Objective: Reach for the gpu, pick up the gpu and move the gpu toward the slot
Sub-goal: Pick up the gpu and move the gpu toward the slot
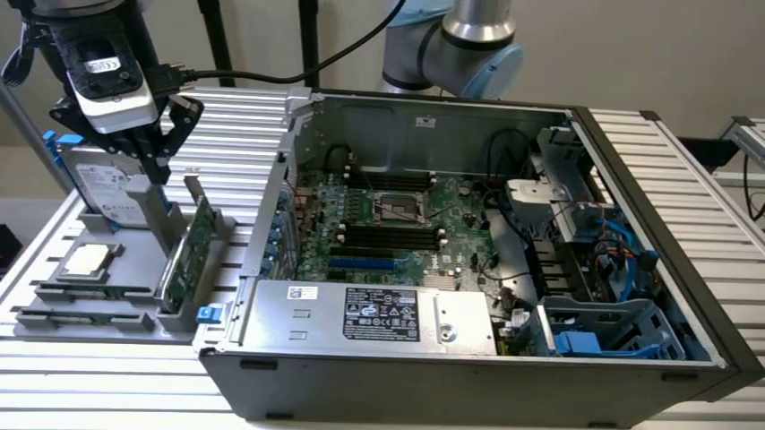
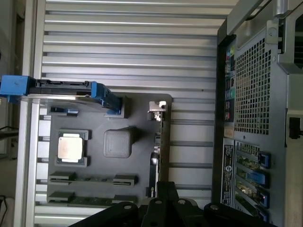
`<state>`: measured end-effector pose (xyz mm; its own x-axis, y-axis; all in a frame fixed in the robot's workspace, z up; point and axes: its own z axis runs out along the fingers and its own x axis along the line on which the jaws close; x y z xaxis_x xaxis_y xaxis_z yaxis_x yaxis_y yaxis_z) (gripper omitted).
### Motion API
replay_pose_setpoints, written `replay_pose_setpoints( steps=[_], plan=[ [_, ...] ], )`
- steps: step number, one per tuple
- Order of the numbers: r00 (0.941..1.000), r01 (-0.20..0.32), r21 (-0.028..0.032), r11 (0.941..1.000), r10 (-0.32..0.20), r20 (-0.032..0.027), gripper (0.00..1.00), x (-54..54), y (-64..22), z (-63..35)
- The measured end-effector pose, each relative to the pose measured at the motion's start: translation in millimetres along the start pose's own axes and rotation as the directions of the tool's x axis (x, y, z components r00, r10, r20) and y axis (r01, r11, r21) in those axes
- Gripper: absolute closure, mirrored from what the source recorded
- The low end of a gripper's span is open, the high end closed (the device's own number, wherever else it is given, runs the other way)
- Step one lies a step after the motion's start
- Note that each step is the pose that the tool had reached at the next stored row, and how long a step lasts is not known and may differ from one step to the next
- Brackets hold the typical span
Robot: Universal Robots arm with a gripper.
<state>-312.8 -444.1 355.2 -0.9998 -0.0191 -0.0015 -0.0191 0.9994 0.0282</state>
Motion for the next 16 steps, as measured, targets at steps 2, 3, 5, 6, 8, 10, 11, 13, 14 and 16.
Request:
replay_pose_setpoints(
  steps=[2, 3, 5, 6, 8, 10, 11, 13, 14, 16],
  plan=[
    [1.0000, 0.000, 0.0000, 1.0000, 0.000, 0.0000, 0.89, 0.0, 0.0, 0.0],
    [1.0000, 0.000, 0.0000, 1.0000, 0.000, 0.0000, 0.89, 0.0, 0.0, 0.0],
    [1.0000, 0.000, 0.0000, 1.0000, 0.000, 0.0000, 0.89, 0.0, 0.0, 0.0],
    [1.0000, 0.000, 0.0000, 1.0000, 0.000, 0.0000, 0.89, 0.0, 0.0, 0.0],
    [1.0000, 0.000, 0.0000, 1.0000, 0.000, 0.0000, 0.89, 0.0, 0.0, 0.0],
    [1.0000, 0.000, 0.0000, 1.0000, 0.000, 0.0000, 0.89, 0.1, 0.0, 0.0],
    [1.0000, 0.000, 0.0001, 1.0000, 0.000, -0.0001, 0.89, 0.6, 0.0, 0.1],
    [1.0000, 0.000, 0.0009, 1.0000, 0.000, -0.0001, 0.89, 2.9, 0.4, 0.4],
    [1.0000, 0.000, 0.0012, 1.0000, 0.000, -0.0001, 0.89, 5.4, 1.0, 0.5],
    [1.0000, 0.000, 0.0021, 1.0000, 0.000, 0.0000, 0.89, 10.0, 1.9, 0.6]
  ],
)
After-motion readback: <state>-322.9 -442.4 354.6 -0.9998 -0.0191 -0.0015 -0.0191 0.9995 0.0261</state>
